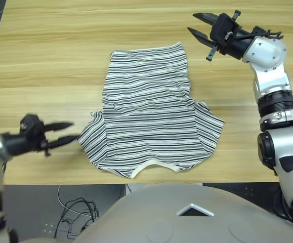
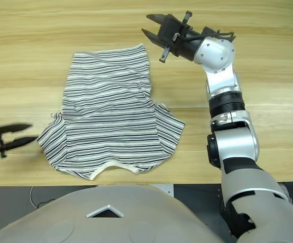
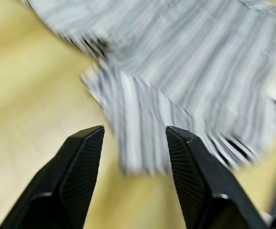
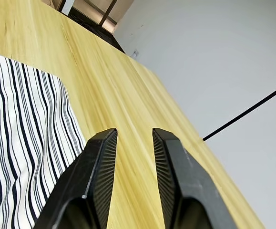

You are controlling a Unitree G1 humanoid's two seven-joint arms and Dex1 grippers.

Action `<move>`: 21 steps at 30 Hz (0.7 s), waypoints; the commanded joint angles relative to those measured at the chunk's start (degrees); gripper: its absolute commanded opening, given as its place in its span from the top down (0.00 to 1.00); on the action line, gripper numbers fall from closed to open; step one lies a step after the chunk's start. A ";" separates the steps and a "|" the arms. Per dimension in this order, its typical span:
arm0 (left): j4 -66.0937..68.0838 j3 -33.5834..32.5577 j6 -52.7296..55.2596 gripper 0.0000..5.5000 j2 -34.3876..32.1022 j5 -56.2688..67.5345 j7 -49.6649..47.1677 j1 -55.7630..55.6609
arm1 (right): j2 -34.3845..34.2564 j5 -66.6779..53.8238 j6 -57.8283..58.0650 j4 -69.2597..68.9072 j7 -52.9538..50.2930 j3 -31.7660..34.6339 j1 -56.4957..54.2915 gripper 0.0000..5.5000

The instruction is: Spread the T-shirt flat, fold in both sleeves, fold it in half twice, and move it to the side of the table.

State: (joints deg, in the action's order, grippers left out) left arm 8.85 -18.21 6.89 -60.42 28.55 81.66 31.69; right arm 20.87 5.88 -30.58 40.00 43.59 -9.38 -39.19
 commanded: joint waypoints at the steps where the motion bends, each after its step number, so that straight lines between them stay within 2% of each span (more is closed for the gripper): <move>1: -2.52 -3.50 5.17 0.57 -2.06 -0.14 2.38 6.66 | 0.59 -0.76 3.26 -4.90 0.83 -0.66 2.74 0.75; 9: -0.69 -1.16 6.21 0.57 3.06 -1.76 -0.70 4.13 | 1.35 -0.93 6.55 -9.45 1.00 -1.17 5.56 0.75; 21: -0.42 2.18 13.39 0.57 9.05 -1.97 -7.09 -0.85 | 1.49 -0.50 6.62 -9.36 0.92 -1.69 5.74 0.75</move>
State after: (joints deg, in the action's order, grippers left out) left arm 7.54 -16.43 18.56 -52.37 26.94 77.12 31.61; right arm 21.70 5.19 -24.38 31.01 44.30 -10.60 -33.91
